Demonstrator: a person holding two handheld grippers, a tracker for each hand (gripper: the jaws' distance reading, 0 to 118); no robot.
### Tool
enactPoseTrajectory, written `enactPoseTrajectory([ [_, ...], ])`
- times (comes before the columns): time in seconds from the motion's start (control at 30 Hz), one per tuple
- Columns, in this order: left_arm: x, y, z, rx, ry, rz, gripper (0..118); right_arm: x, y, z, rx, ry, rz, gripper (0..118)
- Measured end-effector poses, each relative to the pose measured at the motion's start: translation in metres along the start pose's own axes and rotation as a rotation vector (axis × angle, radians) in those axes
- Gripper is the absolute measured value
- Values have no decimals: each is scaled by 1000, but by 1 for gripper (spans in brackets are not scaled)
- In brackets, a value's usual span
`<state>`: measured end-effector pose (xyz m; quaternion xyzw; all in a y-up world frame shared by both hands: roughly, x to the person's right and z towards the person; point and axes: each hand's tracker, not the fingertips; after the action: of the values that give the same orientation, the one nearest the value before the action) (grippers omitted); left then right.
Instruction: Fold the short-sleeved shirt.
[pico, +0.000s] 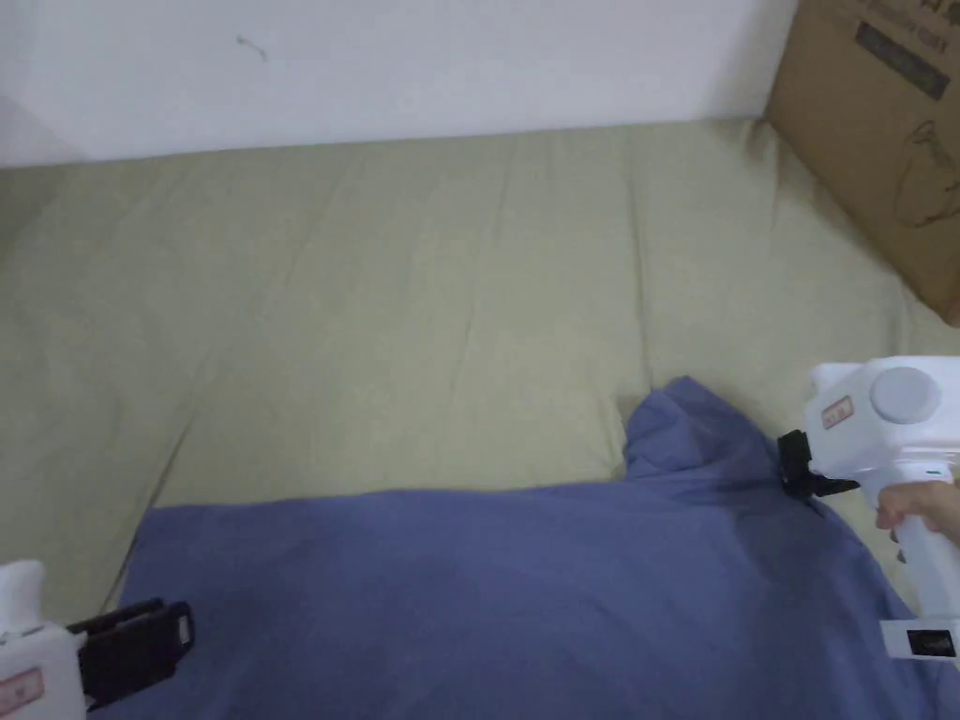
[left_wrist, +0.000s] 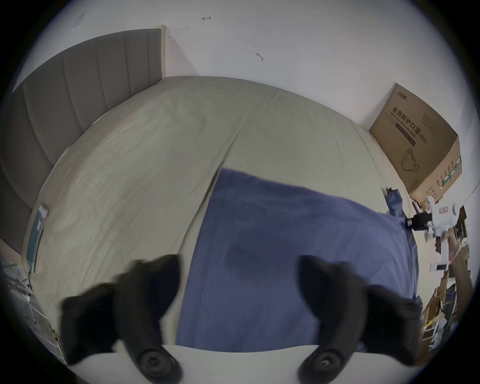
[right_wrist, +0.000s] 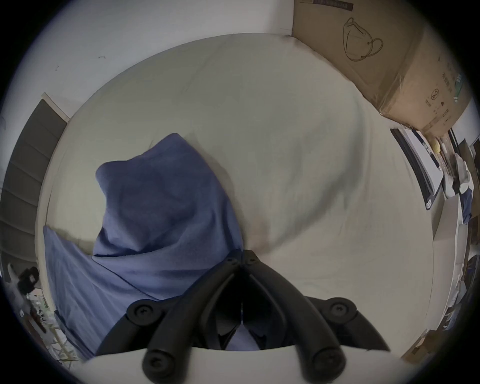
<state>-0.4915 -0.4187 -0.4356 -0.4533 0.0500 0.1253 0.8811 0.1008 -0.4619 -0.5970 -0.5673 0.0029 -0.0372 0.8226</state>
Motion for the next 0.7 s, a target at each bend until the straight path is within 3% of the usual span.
enactPoseTrajectory([
  [0.3,19,84,-94,-41,-2,-41,107,-1,1,12,18,7,13,0],
  [0.4,18,90,-124,-42,101,-23,103,-2,3,13,12,14,19,0],
  [0.47,16,86,-143,-122,142,-62,82,-4,5,14,10,10,24,0],
  [0.53,22,80,-130,-57,147,-108,74,-4,6,14,10,11,29,0],
  [0.63,23,83,-123,-34,131,-177,3,-7,9,23,24,12,44,0],
  [0.7,23,84,-122,-59,119,-184,2,-7,10,32,45,14,42,0],
])
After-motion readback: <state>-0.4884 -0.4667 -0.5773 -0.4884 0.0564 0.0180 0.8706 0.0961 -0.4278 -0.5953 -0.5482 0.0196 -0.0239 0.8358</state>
